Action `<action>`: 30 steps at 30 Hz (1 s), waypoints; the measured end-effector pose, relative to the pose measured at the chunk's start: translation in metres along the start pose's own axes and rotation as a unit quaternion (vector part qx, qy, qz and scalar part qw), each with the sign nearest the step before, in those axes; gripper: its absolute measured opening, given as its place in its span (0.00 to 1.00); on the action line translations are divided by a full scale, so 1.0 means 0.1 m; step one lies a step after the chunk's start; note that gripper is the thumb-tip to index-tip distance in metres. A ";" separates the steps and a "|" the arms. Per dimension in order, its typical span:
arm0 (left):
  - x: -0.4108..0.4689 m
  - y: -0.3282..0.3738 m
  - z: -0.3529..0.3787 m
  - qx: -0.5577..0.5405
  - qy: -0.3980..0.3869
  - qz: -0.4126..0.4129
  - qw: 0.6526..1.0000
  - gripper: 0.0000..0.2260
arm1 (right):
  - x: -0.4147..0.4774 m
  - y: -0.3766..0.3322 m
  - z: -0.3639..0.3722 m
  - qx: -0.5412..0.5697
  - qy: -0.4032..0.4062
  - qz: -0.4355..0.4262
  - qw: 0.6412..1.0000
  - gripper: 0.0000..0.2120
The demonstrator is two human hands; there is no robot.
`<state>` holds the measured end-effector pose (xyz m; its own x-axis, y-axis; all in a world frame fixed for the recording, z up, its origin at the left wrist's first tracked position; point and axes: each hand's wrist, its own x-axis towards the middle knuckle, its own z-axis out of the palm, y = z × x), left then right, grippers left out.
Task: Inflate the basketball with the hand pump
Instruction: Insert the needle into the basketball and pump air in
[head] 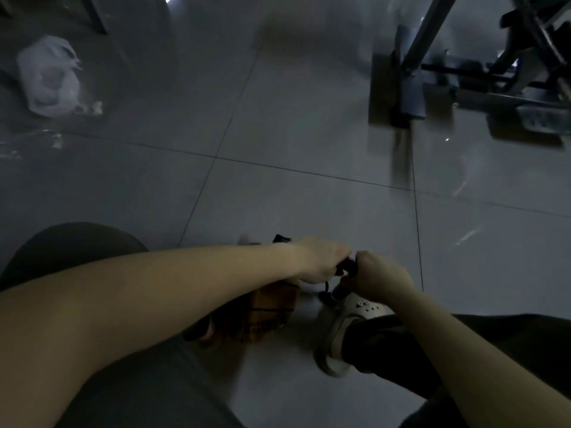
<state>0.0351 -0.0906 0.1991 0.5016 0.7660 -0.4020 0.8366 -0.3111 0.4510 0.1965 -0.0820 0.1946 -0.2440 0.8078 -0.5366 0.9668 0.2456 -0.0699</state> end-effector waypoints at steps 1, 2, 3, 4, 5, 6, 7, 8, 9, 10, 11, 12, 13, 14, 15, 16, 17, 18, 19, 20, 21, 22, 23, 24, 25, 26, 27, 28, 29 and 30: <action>0.02 -0.03 0.05 0.009 -0.014 0.000 1.000 0.06 | 0.03 0.00 0.06 -0.003 -0.008 -0.003 1.000 0.18; 0.03 -0.05 0.10 0.017 -0.029 0.000 0.999 0.06 | 0.04 -0.02 0.11 -0.010 -0.019 -0.008 1.000 0.19; 0.03 -0.09 0.14 0.027 -0.044 0.000 0.999 0.06 | 0.06 -0.02 0.17 -0.012 -0.026 -0.014 0.999 0.19; 0.05 -0.12 0.18 0.035 -0.057 0.000 0.998 0.06 | 0.09 -0.02 0.21 -0.013 -0.032 -0.017 0.999 0.20; 0.06 -0.14 0.19 0.040 -0.065 -0.001 0.997 0.06 | 0.12 -0.01 0.24 -0.014 -0.033 -0.018 0.999 0.20; 0.09 -0.15 0.21 0.051 -0.065 -0.001 0.997 0.06 | 0.15 0.00 0.24 -0.016 -0.032 -0.018 0.999 0.21; 0.11 -0.14 0.21 0.064 -0.064 0.000 0.996 0.08 | 0.18 0.03 0.25 -0.018 -0.029 -0.018 0.999 0.21; 0.12 -0.13 0.20 0.076 -0.065 0.000 0.995 0.11 | 0.21 0.04 0.23 -0.020 -0.035 -0.016 0.999 0.22; 0.12 -0.10 0.17 0.091 -0.070 -0.001 0.993 0.13 | 0.21 0.05 0.19 -0.020 -0.051 -0.018 0.998 0.24; 0.13 -0.08 0.15 0.115 -0.068 -0.001 0.991 0.13 | 0.19 0.04 0.14 -0.011 -0.068 -0.023 0.997 0.25; 0.14 -0.06 0.11 0.144 -0.065 -0.009 0.987 0.12 | 0.15 0.00 0.07 -0.006 -0.080 -0.031 0.996 0.26; 0.13 -0.06 0.03 0.167 -0.056 -0.016 0.984 0.11 | 0.09 -0.03 -0.02 -0.002 -0.072 -0.041 0.997 0.24; 0.11 -0.05 -0.10 0.179 -0.038 -0.023 0.983 0.10 | 0.03 -0.04 -0.14 0.009 -0.040 -0.050 0.998 0.21; 0.08 -0.05 -0.26 0.173 -0.005 -0.027 0.985 0.10 | -0.04 -0.04 -0.28 0.018 0.005 -0.054 0.998 0.16; 0.03 -0.02 -0.46 0.151 0.039 -0.028 0.987 0.08 | -0.12 -0.01 -0.44 0.021 0.064 -0.057 0.996 0.13; -0.02 0.01 -0.66 0.136 0.082 -0.024 0.987 0.06 | -0.21 0.03 -0.60 0.014 0.127 -0.065 0.990 0.11; -0.08 0.05 -0.83 0.130 0.121 -0.016 0.984 0.04 | -0.30 0.06 -0.75 0.007 0.179 -0.076 0.981 0.10; -0.14 0.11 -0.94 0.131 0.153 -0.010 0.979 0.03 | -0.37 0.08 -0.85 0.004 0.215 -0.087 0.973 0.09; -0.20 0.16 -0.98 0.134 0.168 -0.006 0.977 0.04 | -0.43 0.07 -0.91 0.000 0.228 -0.095 0.969 0.09; -0.24 0.18 -0.94 0.131 0.163 -0.006 0.978 0.04 | -0.47 0.03 -0.88 -0.008 0.221 -0.094 0.971 0.09; -0.26 0.19 -0.83 0.115 0.140 -0.011 0.983 0.05 | -0.49 -0.03 -0.79 -0.013 0.203 -0.086 0.975 0.09; -0.25 0.16 -0.67 0.078 0.108 -0.019 0.991 0.06 | -0.49 -0.09 -0.65 -0.016 0.187 -0.076 0.979 0.09; -0.26 0.14 -0.52 0.024 0.071 -0.027 0.997 0.07 | -0.47 -0.13 -0.50 -0.016 0.179 -0.070 0.981 0.10; -0.25 0.09 -0.38 -0.020 0.043 -0.033 0.998 0.07 | -0.44 -0.16 -0.37 -0.018 0.175 -0.065 0.982 0.10; -0.24 0.06 -0.29 -0.041 0.028 -0.034 0.998 0.07 | -0.41 -0.17 -0.26 -0.021 0.168 -0.059 0.984 0.11; -0.23 0.02 -0.19 -0.042 0.017 -0.037 0.998 0.08 | -0.36 -0.14 -0.16 -0.023 0.158 -0.055 0.986 0.10; -0.22 -0.01 -0.11 -0.038 0.005 -0.040 0.998 0.10 | -0.32 -0.12 -0.08 -0.024 0.142 -0.054 0.988 0.11; -0.22 -0.02 -0.04 -0.026 -0.006 -0.038 0.999 0.11 | -0.29 -0.12 -0.02 -0.024 0.120 -0.051 0.991 0.11; -0.21 -0.04 0.04 -0.010 -0.017 -0.035 0.999 0.12 | -0.26 -0.11 0.04 -0.023 0.099 -0.049 0.994 0.12; -0.21 -0.05 0.11 0.001 -0.027 -0.035 0.999 0.12 | -0.23 -0.11 0.11 -0.021 0.077 -0.049 0.996 0.13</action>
<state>0.0229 -0.1113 0.1961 0.4528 0.7542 -0.4757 0.8704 -0.2581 0.4192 0.1920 -0.1095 0.1986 -0.3481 0.8513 -0.3926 0.9349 0.3462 -0.0781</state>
